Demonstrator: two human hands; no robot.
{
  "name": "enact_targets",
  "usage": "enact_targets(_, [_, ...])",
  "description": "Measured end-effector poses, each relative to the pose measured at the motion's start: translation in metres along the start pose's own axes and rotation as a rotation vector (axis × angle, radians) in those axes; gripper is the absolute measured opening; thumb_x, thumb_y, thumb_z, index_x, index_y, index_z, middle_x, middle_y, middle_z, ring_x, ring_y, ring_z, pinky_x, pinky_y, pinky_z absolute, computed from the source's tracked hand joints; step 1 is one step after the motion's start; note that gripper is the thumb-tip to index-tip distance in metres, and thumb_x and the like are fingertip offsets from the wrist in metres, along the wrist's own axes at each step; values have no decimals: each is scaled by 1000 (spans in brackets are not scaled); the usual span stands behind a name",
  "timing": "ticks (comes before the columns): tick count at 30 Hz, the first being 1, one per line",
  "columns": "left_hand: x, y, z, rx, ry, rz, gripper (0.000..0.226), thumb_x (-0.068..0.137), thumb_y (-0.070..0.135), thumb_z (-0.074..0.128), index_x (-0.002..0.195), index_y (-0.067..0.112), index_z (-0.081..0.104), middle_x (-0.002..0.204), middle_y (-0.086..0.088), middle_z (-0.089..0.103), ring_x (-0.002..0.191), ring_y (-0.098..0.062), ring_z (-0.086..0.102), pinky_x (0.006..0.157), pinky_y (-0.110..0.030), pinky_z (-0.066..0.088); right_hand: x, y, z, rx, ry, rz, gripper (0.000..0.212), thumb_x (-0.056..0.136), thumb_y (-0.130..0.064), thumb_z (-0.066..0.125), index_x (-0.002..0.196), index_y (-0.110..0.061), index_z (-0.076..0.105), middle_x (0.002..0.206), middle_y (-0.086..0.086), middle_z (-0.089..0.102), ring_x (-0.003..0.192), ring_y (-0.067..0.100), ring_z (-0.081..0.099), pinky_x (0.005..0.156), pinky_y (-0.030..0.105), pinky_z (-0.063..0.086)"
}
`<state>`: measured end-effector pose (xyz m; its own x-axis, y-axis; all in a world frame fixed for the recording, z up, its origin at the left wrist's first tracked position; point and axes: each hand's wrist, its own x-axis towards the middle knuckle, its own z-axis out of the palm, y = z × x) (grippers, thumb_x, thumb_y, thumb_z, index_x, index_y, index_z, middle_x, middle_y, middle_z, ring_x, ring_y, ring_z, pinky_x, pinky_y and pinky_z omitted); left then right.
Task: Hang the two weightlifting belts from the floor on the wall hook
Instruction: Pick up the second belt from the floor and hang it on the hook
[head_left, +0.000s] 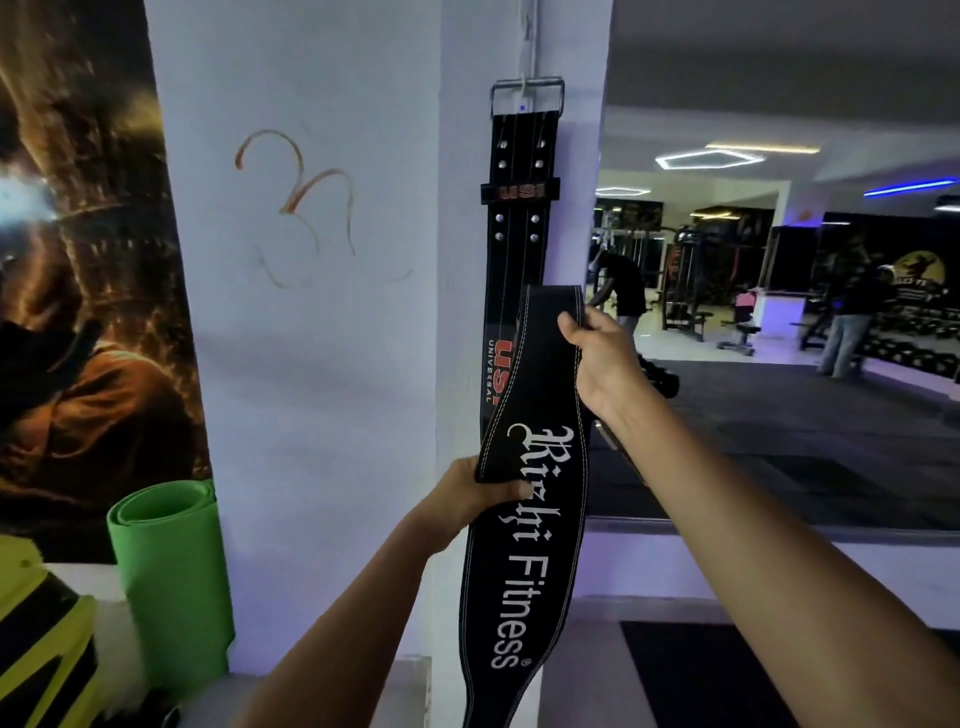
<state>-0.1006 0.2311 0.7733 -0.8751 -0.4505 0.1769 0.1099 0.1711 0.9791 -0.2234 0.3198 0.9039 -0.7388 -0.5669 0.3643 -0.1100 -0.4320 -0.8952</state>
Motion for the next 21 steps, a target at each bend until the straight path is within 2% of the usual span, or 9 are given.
enact_targets(2, [-2, -4, 1, 19, -2, -10, 30, 77, 10, 73, 103, -3, 65, 99, -15, 72, 88, -25, 71, 83, -35, 58, -2, -2, -2, 9, 11, -5, 23, 87, -5, 56, 109, -10, 64, 115, 7, 64, 116, 21, 54, 113, 40, 34])
enact_targets(4, [8, 12, 3, -83, 63, 36, 25, 78, 13, 72, 99, 0, 66, 93, -13, 73, 82, -24, 71, 79, -33, 59, -3, -6, -1, 3, 24, -23, 34, 87, -6, 57, 121, -8, 58, 131, 11, 58, 124, 21, 50, 112, 37, 33])
enact_targets(7, [18, 32, 9, -187, 101, 81, 19, 79, 13, 71, 94, 3, 67, 85, -10, 73, 77, -24, 71, 73, -32, 60, -7, -14, 0, -23, 32, -46, 41, 87, -9, 58, 127, -6, 54, 140, 11, 51, 130, 23, 46, 113, 38, 32])
enact_targets(10, [5, -4, 11, -22, 49, -4, 29, 74, 11, 76, 101, 3, 67, 98, -12, 73, 89, -26, 71, 83, -35, 58, -11, -20, -3, -8, 36, -64, 36, 87, -5, 57, 123, -6, 57, 135, 11, 55, 122, 20, 51, 104, 31, 38])
enact_targets(12, [-9, -37, 11, 82, -1, -106, 36, 71, 7, 77, 105, 1, 67, 105, -15, 72, 96, -27, 70, 89, -39, 55, -14, -23, -4, -15, 30, -73, 32, 87, -5, 57, 119, -7, 60, 131, 10, 58, 120, 18, 51, 105, 32, 38])
enact_targets(14, [-14, -52, 11, 109, -30, -159, 38, 70, 1, 76, 107, -1, 66, 110, -19, 70, 100, -30, 68, 93, -41, 54, -19, -26, -4, -19, 22, -82, 30, 88, -4, 56, 117, -6, 60, 118, 7, 62, 109, 15, 56, 101, 30, 41])
enact_targets(16, [-11, -41, 8, 62, -49, -136, 37, 73, 1, 74, 108, -2, 65, 112, -21, 69, 99, -31, 68, 91, -40, 55, -21, -27, -5, -12, 28, -94, 29, 88, -3, 54, 117, -5, 60, 110, 4, 62, 98, 10, 57, 92, 24, 44])
enact_targets(20, [14, 23, 1, -181, -23, -56, 44, 80, 27, 68, 113, -2, 61, 100, -13, 73, 89, -24, 71, 85, -35, 57, -21, -26, -5, -17, 48, -91, 34, 89, -5, 55, 122, -9, 57, 129, 8, 59, 112, 14, 53, 82, 19, 44])
enact_targets(21, [20, 42, 1, -178, -26, -36, 52, 79, 35, 67, 115, -1, 60, 102, -13, 73, 91, -25, 71, 86, -36, 56, -22, -26, -4, -18, 53, -88, 36, 88, -6, 56, 124, -10, 56, 132, 8, 57, 116, 16, 52, 87, 21, 45])
